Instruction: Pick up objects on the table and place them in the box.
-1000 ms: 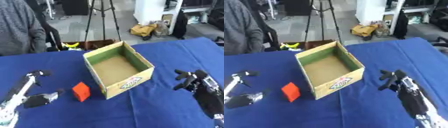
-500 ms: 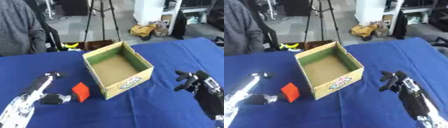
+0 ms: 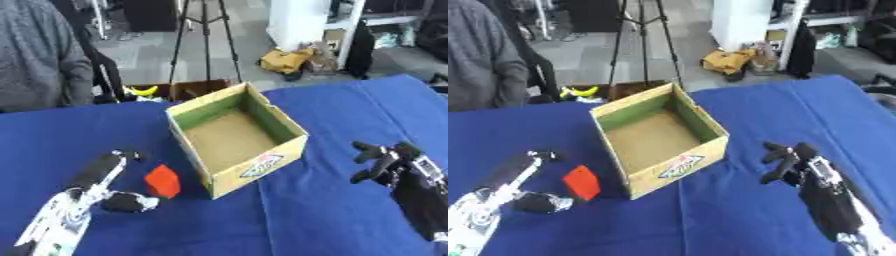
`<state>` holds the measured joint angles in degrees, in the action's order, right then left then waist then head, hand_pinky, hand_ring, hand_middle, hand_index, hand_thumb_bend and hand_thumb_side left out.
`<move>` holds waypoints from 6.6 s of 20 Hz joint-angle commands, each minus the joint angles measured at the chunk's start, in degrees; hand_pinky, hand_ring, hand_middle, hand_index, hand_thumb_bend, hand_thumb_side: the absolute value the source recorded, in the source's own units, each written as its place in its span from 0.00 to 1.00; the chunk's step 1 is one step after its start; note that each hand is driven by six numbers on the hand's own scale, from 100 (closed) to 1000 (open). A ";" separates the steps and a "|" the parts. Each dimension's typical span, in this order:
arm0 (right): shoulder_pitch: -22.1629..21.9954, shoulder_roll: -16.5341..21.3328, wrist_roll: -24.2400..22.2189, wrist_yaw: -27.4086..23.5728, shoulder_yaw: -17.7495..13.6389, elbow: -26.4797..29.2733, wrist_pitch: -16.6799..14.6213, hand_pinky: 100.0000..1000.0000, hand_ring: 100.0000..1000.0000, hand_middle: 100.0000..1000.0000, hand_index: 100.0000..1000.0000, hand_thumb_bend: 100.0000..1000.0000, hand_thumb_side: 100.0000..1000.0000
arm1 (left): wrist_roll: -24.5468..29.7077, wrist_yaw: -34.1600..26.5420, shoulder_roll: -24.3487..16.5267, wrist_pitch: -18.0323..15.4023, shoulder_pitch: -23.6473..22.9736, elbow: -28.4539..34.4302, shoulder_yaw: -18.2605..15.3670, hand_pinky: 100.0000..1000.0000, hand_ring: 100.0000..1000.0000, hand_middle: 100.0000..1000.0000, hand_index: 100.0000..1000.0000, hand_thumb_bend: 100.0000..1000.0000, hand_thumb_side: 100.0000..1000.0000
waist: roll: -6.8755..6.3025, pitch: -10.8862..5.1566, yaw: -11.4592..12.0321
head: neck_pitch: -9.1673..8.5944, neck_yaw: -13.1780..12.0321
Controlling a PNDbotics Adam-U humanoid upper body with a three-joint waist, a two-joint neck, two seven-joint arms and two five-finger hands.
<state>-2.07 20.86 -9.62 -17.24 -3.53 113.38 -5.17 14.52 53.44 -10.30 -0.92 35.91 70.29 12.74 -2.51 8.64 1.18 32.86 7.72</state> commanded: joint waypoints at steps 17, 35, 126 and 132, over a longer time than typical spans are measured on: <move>0.48 0.35 -0.40 0.28 0.12 1.21 0.27 0.52 0.95 0.54 0.41 0.00 0.88 | -2.68 9.49 4.05 0.99 2.73 -7.71 -3.80 0.59 0.76 0.63 0.75 0.66 0.49 | -0.13 -0.51 -1.05 | 0.28 -0.40; 0.43 0.39 -0.28 0.14 0.06 1.21 0.60 0.52 0.95 0.54 0.41 0.00 0.89 | -2.86 4.04 3.43 2.66 2.43 -6.66 -3.98 0.50 0.70 0.54 0.64 0.00 0.34 | -0.34 -0.77 -1.25 | 0.21 0.16; 1.50 1.77 -3.71 -0.39 2.61 1.21 0.64 0.52 0.95 0.54 0.40 0.00 0.89 | -39.58 -17.51 3.40 -4.83 -22.63 28.19 -16.69 0.48 0.88 0.64 0.67 0.18 0.98 | -0.65 -1.11 -2.68 | 7.30 -7.56; 1.59 1.69 -3.67 -0.39 2.50 1.21 0.73 0.52 0.95 0.54 0.40 0.00 0.89 | -41.34 -22.27 3.02 -2.13 -24.54 32.28 -14.91 0.47 0.88 0.64 0.66 0.17 1.00 | -0.73 -0.98 -2.87 | 6.72 -7.72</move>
<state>-0.99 21.95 -13.38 -17.73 -0.68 113.41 -4.56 -26.57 32.16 -6.49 -3.50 11.04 100.78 -2.43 -3.40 8.25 -1.66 39.73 0.13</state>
